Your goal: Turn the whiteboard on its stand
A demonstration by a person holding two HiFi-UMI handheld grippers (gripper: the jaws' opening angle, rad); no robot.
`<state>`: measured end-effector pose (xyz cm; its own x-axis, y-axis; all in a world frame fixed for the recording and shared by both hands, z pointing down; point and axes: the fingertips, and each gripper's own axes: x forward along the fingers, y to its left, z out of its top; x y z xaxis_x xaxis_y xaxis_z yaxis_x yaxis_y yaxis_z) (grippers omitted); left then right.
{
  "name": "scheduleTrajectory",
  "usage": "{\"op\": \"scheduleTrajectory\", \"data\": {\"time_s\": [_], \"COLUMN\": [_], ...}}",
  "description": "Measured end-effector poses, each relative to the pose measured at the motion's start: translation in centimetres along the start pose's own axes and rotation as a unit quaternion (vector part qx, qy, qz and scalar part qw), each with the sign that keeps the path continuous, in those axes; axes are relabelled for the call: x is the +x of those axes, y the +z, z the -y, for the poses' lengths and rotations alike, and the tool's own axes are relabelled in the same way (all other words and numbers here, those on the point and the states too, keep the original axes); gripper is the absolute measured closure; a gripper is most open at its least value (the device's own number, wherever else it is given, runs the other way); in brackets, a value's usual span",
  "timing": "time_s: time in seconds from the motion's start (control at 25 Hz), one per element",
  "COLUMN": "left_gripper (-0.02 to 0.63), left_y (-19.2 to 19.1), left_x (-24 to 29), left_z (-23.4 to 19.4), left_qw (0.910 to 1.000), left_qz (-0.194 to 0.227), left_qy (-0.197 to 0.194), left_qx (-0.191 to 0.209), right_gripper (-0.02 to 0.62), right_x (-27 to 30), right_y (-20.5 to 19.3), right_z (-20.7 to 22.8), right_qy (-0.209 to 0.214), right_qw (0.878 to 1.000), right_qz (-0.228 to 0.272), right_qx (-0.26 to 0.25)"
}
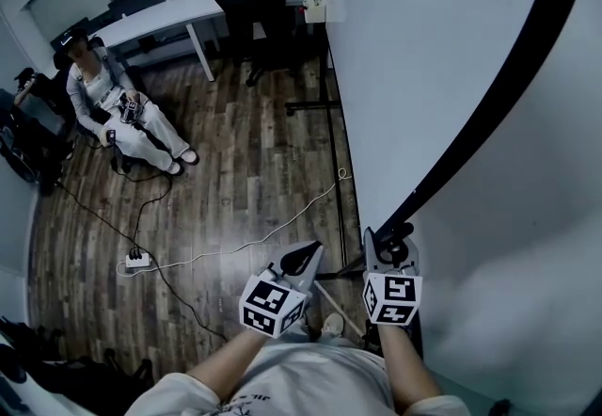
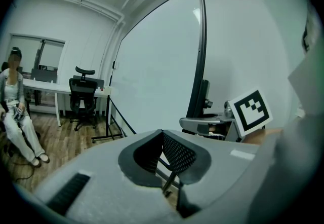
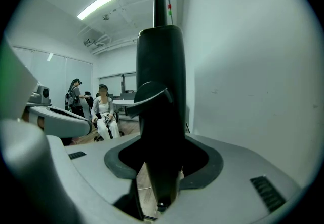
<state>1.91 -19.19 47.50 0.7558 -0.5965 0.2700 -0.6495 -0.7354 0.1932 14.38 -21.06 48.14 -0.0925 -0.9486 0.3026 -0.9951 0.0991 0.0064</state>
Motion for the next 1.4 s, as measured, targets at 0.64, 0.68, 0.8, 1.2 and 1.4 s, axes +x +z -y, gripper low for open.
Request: {"op": "scheduleTrajectory", "data": {"time_s": [0.64, 0.68, 0.8, 1.2, 1.4], "left_gripper": [0.595, 0.595, 0.595, 0.595, 0.595], "left_y": [0.3, 0.4, 0.4, -0.1, -0.3], "left_x": [-1.2, -1.1, -0.8, -1.1, -1.3], "left_z": [0.4, 0.4, 0.5, 1.3, 1.6], "left_qw": [1.0000, 1.0000, 1.0000, 0.9999, 0.9999], "left_qz": [0.002, 0.001, 0.001, -0.003, -0.003], "left_qy": [-0.003, -0.003, -0.004, -0.010, -0.011], "left_qx": [0.001, 0.001, 0.002, 0.002, 0.001], "right_gripper": [0.419, 0.419, 0.417, 0.419, 0.461], "right_x": [-1.0, -0.9, -1.2, -5.0, -5.9], "right_y": [0.2, 0.1, 0.0, -1.2, -1.6], "right_z": [-0.7, -0.7, -0.5, -0.7, -1.6], "right_qy": [0.000, 0.002, 0.008, 0.000, 0.011], "right_qw": [1.000, 1.000, 1.000, 1.000, 0.999], "right_qz": [-0.008, -0.011, -0.020, -0.029, -0.029], "right_qx": [0.002, -0.001, -0.005, 0.008, 0.015]}}
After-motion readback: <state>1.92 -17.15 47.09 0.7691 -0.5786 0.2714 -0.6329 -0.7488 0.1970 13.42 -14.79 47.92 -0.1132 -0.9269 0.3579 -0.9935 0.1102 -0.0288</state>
